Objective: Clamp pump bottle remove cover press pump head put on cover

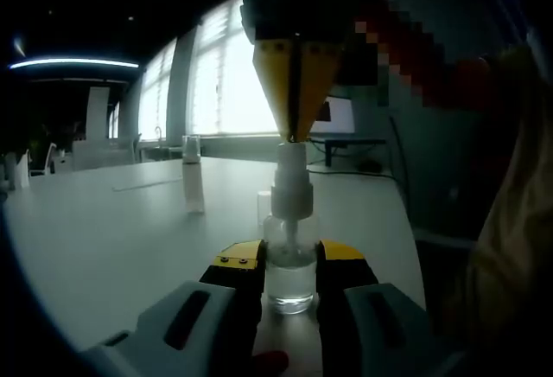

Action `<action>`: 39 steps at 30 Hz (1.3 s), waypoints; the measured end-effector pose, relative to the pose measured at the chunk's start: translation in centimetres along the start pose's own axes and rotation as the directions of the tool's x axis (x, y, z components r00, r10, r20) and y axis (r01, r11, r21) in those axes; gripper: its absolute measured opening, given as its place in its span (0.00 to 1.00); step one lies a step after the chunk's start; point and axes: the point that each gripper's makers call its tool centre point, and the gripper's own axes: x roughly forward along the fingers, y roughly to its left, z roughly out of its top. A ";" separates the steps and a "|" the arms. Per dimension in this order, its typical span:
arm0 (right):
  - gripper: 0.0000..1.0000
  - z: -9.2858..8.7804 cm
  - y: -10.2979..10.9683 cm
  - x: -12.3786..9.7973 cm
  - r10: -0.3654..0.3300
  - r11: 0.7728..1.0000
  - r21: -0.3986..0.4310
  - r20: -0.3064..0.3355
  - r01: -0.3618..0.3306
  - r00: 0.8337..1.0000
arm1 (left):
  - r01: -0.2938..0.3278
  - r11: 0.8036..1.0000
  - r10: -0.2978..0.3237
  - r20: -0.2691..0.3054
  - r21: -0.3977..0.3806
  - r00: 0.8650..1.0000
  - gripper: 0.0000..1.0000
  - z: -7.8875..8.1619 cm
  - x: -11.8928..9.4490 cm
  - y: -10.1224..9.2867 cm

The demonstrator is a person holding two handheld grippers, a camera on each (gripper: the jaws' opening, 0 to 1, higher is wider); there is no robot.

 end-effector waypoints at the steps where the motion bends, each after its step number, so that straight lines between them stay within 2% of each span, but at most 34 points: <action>1: 0.00 0.0 0.0 0.0 0.000 1.000 0.001 0.001 0.000 1.000 | 0.000 1.000 0.000 0.000 0.000 1.000 0.14 0.0 0.0 0.0; 16: 0.00 0.0 0.0 0.0 0.000 1.000 0.007 0.002 0.000 1.000 | 0.000 1.000 0.000 0.000 0.001 1.000 0.14 0.0 0.0 0.0; 27: 0.00 0.0 0.0 0.0 -0.019 1.000 -0.008 -0.021 0.019 1.000 | -0.001 1.000 0.001 0.000 0.002 1.000 0.14 0.0 0.0 0.1; 39: 0.00 -0.1 0.1 0.5 -0.014 0.999 0.037 -0.003 0.014 1.000 | 0.000 1.000 0.000 0.000 0.001 1.000 0.14 0.0 0.0 0.2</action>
